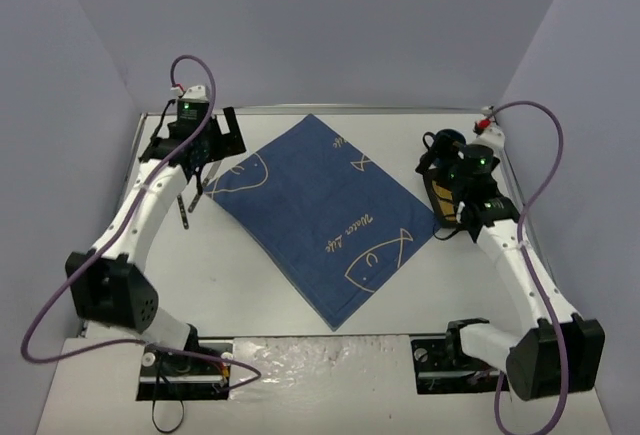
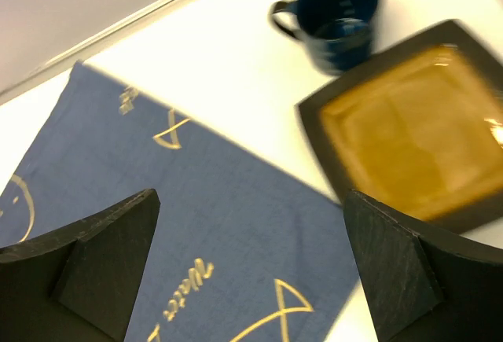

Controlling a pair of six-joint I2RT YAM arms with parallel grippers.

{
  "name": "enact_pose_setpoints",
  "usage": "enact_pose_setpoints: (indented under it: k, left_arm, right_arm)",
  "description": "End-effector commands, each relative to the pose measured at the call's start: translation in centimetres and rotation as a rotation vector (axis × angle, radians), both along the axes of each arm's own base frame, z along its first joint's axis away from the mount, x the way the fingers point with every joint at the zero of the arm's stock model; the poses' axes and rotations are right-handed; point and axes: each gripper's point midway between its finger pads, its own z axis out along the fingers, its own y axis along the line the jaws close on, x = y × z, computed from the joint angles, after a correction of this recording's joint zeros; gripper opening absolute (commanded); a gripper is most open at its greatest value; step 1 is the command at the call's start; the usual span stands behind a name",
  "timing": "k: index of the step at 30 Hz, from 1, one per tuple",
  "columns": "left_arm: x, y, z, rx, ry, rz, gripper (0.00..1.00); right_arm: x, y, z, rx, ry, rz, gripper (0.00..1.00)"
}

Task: Set the dinner table for one person

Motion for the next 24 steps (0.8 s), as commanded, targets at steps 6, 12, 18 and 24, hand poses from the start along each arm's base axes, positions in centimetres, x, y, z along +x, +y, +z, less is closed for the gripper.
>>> enact_pose_setpoints:
  k: [6,12,18,24]
  left_arm:
    - [-8.2,-0.8,1.8,0.055,-0.06,-0.28,0.97]
    - [-10.0,0.0,2.5,0.069,-0.183,-0.256,0.97]
    - [-10.2,0.3,0.9,0.075,-0.139,-0.229,0.97]
    - [-10.4,0.7,0.9,0.106,-0.134,-0.209,0.97]
  right_arm:
    - [-4.6,-4.6,-5.8,0.093,0.133,-0.119,1.0]
    - [-5.4,-7.0,-8.3,0.244,0.114,-0.239,0.96]
    - [-6.0,-10.4,-10.2,0.439,0.035,-0.348,0.94]
    - [-5.9,-11.5,-12.0,0.565,-0.014,-0.384,0.9]
